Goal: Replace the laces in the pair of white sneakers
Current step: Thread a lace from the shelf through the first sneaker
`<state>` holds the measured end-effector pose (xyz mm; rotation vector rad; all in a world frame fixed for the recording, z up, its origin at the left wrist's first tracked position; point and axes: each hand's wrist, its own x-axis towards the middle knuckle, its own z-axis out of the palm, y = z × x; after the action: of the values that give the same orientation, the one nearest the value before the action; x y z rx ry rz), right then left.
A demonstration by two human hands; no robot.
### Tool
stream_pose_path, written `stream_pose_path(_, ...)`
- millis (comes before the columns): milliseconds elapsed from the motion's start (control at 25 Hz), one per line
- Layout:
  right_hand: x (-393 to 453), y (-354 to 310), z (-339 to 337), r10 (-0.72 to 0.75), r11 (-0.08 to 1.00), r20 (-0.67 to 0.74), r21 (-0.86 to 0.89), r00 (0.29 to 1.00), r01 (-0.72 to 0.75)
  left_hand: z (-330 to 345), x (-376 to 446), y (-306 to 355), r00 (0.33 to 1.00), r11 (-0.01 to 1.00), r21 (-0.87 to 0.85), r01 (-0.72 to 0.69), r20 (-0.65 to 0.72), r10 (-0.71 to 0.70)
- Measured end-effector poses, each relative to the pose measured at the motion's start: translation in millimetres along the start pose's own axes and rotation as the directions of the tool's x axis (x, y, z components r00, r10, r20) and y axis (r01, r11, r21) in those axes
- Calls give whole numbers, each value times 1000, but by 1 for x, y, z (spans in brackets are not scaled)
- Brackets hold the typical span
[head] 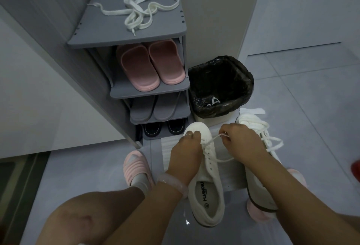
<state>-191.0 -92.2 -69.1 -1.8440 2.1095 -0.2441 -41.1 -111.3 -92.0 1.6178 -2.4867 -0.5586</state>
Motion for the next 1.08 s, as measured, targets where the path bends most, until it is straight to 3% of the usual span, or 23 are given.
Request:
stream_pose_path(160,4,3,-7,70,996,-41,62,997,-68,3,-3,6,948,972,-13,-234,217,231)
stream_pose_path(400,3,5,-9,90,994,-41,64,995,-87,5,2,7,921,967,-16,-254,302,247)
stream_pose_path(480,3,6,-10,102,993,-39,67,994,-99,-3,3,12,897,977,-175,-125,400,187)
stream_pose_path(520,3,7,-11,113,992,-30,63,993,-111,-12,3,16,893,938,-348,1,422,155)
stream_pose_path(560,4,8,-12,123,991,-14,52,992,-122,-28,7,17,905,828,-531,182,419,70)
stream_pose_path(640,4,8,-13,130,991,49,23,990,-131,-67,21,13,896,508,-738,444,370,-247)
stream_pose_path(720,4,7,-15,100,992,128,58,987,-108,-106,24,-6,864,381,-850,363,153,-480)
stream_pose_path(800,2,2,-16,55,980,177,179,983,-87,-136,15,-22,847,447,-868,216,-62,-529)
stream_pose_path(880,1,0,-12,21,955,217,284,976,-84,-148,6,-33,886,690,-683,240,-137,-443)
stream_pose_path(960,0,1,-7,-17,950,300,302,954,-79,-141,2,-39,938,902,-276,334,-3,-348)
stream_pose_path(1000,-1,3,-5,-36,952,340,296,940,-71,-134,1,-41,935,928,-127,351,105,-340)
stream_pose_path(1080,-3,4,-1,-60,962,380,267,923,-48,-116,2,-42,904,930,2,367,234,-357)
